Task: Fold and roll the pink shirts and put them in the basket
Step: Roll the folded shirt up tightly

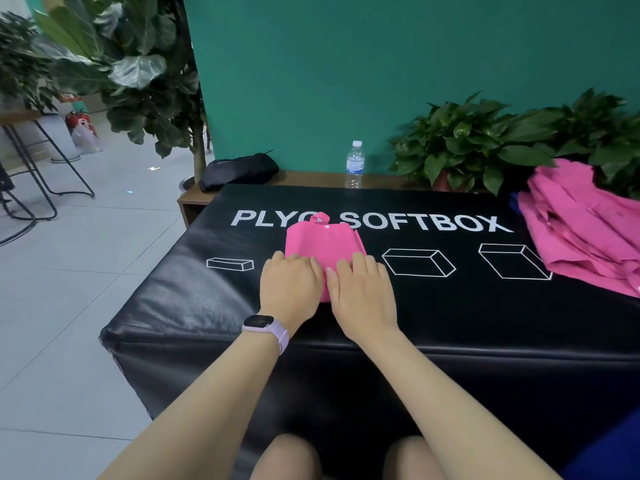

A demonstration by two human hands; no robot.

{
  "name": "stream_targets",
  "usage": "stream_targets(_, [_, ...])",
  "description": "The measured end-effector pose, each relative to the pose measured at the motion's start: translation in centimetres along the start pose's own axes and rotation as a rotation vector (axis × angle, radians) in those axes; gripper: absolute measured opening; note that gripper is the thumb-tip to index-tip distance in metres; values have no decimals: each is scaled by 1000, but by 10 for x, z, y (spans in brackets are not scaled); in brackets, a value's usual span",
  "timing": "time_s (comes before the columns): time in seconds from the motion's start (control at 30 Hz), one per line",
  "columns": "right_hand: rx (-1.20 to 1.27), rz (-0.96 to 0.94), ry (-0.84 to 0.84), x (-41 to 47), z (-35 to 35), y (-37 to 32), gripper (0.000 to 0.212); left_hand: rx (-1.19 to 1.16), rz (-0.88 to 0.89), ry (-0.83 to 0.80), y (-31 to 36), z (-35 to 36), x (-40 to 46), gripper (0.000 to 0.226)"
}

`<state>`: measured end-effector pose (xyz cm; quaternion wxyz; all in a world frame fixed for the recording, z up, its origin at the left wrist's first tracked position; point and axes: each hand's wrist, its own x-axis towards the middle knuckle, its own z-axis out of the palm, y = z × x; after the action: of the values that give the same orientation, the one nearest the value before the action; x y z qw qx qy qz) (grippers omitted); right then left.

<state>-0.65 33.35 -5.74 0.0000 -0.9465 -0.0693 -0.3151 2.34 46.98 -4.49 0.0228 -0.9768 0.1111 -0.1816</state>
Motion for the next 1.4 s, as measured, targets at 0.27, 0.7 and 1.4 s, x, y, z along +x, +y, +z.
stream_targets(0.27, [-191, -265, -207, 49, 17, 18, 42, -69, -150, 286, 17, 5, -5, 36])
stream_targets(0.7, [-19, 35, -77, 54, 37, 13, 49, 124, 28, 78, 2, 9, 47, 19])
stream_targets(1.4, [-84, -93, -149, 8, -9, 5, 68, -100, 36, 189, 4, -7, -24, 21])
